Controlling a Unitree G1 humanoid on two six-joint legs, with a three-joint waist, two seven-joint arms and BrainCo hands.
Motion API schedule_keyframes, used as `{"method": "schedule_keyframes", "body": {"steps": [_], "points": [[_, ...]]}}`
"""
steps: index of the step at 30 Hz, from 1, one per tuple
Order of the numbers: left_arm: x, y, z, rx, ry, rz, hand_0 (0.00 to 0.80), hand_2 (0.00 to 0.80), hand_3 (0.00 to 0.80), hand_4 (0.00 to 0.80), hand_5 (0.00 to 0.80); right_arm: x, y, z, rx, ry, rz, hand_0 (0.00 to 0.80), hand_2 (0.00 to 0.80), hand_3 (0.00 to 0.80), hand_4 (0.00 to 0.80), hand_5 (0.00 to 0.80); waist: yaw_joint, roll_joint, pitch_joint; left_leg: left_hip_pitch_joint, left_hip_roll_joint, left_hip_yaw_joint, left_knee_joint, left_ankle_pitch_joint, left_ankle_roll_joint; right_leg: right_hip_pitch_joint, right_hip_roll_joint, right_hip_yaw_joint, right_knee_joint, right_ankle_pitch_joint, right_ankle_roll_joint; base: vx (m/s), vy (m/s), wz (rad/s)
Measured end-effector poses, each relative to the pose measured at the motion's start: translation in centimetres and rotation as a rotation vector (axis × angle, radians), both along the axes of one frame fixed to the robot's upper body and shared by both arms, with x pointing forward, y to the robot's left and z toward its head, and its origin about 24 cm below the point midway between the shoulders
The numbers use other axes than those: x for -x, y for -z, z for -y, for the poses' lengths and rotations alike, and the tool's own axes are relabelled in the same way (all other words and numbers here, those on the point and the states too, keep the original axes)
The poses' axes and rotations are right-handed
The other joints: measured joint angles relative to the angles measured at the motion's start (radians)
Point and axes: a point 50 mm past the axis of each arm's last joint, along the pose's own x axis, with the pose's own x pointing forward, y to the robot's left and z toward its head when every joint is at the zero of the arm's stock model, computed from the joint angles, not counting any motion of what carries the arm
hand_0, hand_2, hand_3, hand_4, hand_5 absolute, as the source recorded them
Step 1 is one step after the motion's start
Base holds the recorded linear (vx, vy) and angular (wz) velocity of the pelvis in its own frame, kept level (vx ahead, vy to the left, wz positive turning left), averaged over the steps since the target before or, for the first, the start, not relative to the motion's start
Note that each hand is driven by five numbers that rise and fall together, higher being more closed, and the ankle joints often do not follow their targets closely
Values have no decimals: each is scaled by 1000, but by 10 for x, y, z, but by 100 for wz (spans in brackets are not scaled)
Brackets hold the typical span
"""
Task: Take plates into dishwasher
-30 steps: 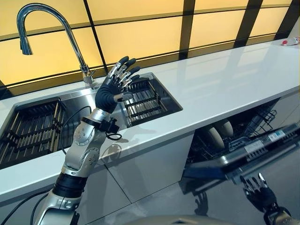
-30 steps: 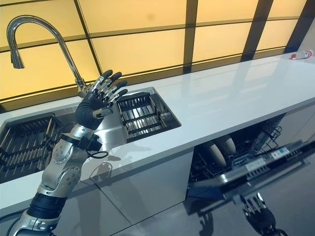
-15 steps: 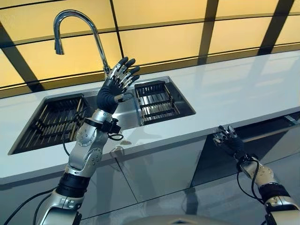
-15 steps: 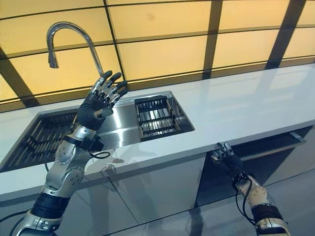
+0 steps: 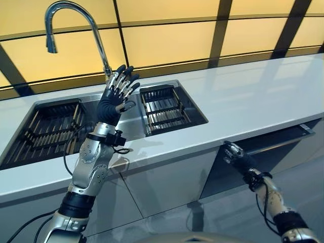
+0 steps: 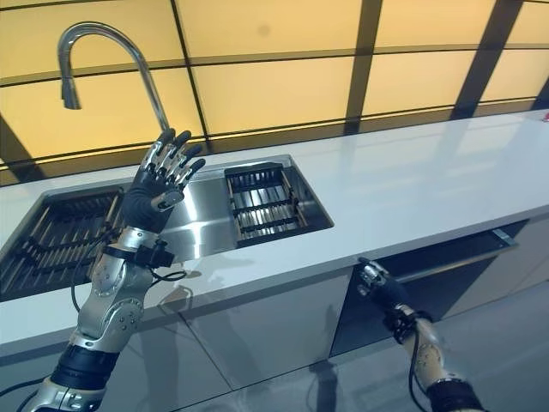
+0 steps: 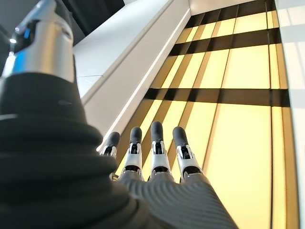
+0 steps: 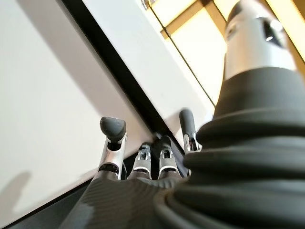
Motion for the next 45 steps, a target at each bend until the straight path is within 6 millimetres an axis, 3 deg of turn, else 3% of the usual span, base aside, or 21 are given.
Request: {"method": "schedule_keyframes", "body": {"steps": [4, 7, 14, 22, 29, 32, 40, 45], "points": [[5, 5, -5, 16, -61, -8, 0, 0, 0, 0, 0, 64, 47, -18, 113, -114, -319, 0, 0, 0, 0, 0, -16, 2, 6, 0, 0, 4, 0, -5, 1, -1, 1, 5, 0, -3, 1, -16, 24, -4], [7, 6, -12, 26, -126, -17, 0, 0, 0, 0, 0, 85, 53, -13, 216, -146, -419, 0, 0, 0, 0, 0, -36, 1, 17, 0, -1, 13, 0, -6, 2, 0, 0, 12, 0, -2, 2, -14, 25, -8], [13, 14, -14, 60, -173, -61, 0, 0, 0, 0, 0, 55, 3, -7, 491, -233, -229, 0, 0, 0, 0, 0, -74, -2, 30, 0, 2, 32, 0, -13, 1, -3, 3, 36, 2, -1, 2, -3, 37, -9], [19, 25, -18, 84, -209, -98, 0, 0, 0, 0, 0, 21, -58, -20, 428, -165, 113, 0, 0, 0, 0, 0, -75, 8, 36, -2, -1, 31, 0, -14, 1, -9, 2, 32, 4, -3, 3, 4, 50, 1], [18, 26, -11, 130, -200, -99, 0, 0, 0, 0, 0, -15, -172, -43, 208, -5, 878, 0, 0, 0, 0, 0, -73, 25, 32, -18, -1, 31, 1, -12, 0, -28, 1, 31, 6, -2, 4, -13, 45, -1], [14, 22, -6, 139, -187, -88, 0, 0, 0, 0, 0, -20, -200, -48, 176, 5, 1056, 0, 0, 0, 0, 0, -50, 32, 27, -16, -2, 31, 4, -9, -3, -26, 1, 30, 6, 0, 2, 2, 6, -1], [10, 23, 1, 147, -162, -104, 0, 0, 0, 0, 0, -23, -198, -59, 112, -53, 1045, 0, 0, 0, 0, 0, 6, 32, 27, -16, -8, 14, 5, -7, -1, -14, -4, 5, 5, -5, 6, 15, -6, 8], [8, 32, 7, 126, -132, -149, 0, 0, 0, 0, 0, -40, -178, -68, 102, -103, 914, 0, 0, 0, 0, 0, 12, 27, 26, -17, -14, -9, 1, -7, 9, -2, -9, -13, 4, -8, 11, 6, -7, 12]]}}
